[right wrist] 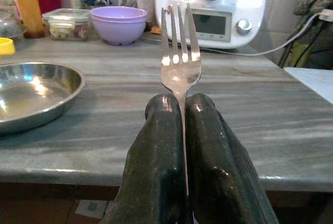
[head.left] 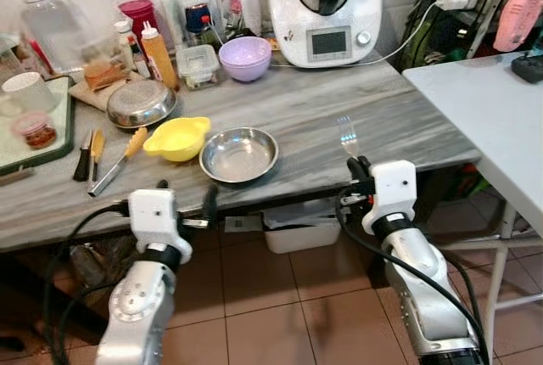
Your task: Setting the table
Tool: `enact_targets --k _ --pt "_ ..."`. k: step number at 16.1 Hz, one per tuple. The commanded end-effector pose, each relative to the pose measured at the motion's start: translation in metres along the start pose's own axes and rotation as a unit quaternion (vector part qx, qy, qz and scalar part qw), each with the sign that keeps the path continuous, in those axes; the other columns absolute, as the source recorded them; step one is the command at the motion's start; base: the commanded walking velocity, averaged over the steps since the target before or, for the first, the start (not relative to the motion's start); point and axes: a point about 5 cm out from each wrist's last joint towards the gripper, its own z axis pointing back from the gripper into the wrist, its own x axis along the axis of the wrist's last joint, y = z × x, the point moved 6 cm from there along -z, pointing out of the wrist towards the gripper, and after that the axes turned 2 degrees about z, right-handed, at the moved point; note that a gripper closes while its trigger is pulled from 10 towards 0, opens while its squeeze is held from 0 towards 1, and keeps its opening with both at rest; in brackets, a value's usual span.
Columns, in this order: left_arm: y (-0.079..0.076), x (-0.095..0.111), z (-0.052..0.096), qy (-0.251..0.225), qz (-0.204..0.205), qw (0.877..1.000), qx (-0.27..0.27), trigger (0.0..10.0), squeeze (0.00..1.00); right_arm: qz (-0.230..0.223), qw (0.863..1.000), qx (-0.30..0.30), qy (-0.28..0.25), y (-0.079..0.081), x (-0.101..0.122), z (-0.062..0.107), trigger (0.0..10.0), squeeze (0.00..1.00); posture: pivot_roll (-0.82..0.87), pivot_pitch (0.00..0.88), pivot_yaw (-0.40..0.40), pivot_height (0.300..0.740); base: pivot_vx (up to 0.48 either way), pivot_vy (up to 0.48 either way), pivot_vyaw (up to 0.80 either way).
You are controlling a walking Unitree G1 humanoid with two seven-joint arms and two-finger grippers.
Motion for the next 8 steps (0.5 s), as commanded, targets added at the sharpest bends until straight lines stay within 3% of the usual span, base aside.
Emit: enact_targets --k 1,5,8 --pt "0.005 0.006 0.001 -0.01 -0.013 1.0 0.009 10.0 0.0 -0.001 1.0 -0.001 -0.011 0.0 0.006 0.0 10.0 0.0 -0.1 0.07 0.107 0.74 0.0 0.0 0.0" --pt "0.014 0.01 0.001 -0.018 -0.024 0.999 0.034 10.0 0.0 0.015 1.0 0.007 -0.018 0.003 0.008 0.0 10.0 0.0 -0.1 0.072 0.108 0.74 0.0 0.0 0.0" --pt "0.015 0.008 0.0 -0.017 -0.025 0.999 0.04 10.0 0.0 0.015 1.0 0.005 -0.015 0.003 0.008 0.0 10.0 0.0 -0.11 0.071 0.107 0.74 0.0 0.0 0.7"
